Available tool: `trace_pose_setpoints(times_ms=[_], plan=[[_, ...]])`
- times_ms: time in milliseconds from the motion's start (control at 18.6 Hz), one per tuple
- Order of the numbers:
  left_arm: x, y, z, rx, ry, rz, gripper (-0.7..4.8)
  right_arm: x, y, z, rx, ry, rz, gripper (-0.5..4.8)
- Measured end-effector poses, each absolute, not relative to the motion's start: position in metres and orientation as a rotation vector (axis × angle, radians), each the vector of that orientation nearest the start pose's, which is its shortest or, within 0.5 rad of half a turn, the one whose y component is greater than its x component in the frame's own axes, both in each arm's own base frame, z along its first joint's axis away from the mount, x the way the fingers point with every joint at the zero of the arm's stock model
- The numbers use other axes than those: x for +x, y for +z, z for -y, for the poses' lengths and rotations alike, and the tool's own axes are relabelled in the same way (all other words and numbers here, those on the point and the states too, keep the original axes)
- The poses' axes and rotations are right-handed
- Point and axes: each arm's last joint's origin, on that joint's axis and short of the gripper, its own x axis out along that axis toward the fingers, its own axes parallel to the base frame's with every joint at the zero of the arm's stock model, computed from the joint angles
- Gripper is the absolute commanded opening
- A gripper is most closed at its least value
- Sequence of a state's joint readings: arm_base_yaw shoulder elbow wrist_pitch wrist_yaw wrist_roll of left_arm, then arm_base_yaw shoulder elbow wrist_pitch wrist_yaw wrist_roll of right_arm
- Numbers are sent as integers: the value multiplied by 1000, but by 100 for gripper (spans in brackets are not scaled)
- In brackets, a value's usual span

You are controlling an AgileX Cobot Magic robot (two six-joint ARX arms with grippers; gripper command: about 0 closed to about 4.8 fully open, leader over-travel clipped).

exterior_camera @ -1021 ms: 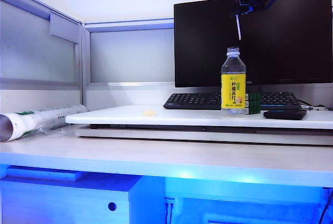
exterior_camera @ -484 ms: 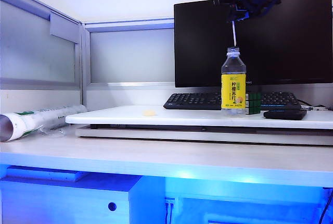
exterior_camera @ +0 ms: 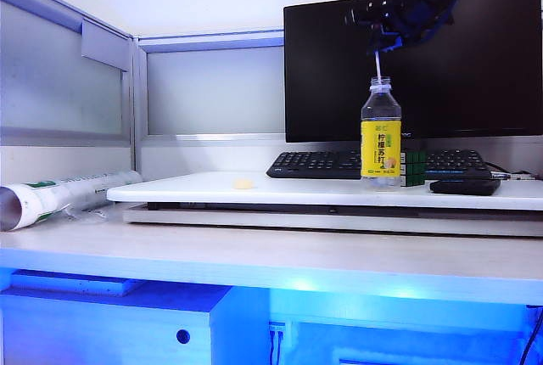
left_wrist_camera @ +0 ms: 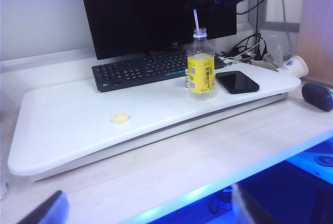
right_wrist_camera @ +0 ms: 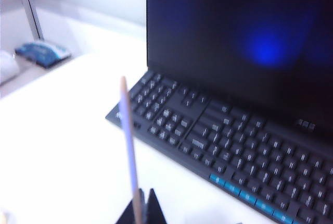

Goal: Grab a stick from the table and stick it in a plastic bottle.

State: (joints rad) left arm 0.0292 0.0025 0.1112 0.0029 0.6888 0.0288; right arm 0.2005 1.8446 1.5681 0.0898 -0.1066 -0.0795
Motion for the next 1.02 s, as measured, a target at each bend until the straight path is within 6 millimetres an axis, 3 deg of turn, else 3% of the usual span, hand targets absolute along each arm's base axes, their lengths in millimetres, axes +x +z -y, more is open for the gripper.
trace_pose_setpoints(times_ms=[322,591,860,967,1021], plan=[[83,200,16,67,-658,116,421,429,329,-91,-87,314,-179,-3],[83,200,16,68,-657,116,421,429,329,-91,-77,335,-181,128],[83,200,16,68,-657,116,421,429,328,-91,-63,334,-195,126],[83,200,16,68,-657,116,421,429,327,-91,-61,334,-203,-3],[83,200,16,68,-658,117,421,429,328,-91,-60,334,-202,-5]])
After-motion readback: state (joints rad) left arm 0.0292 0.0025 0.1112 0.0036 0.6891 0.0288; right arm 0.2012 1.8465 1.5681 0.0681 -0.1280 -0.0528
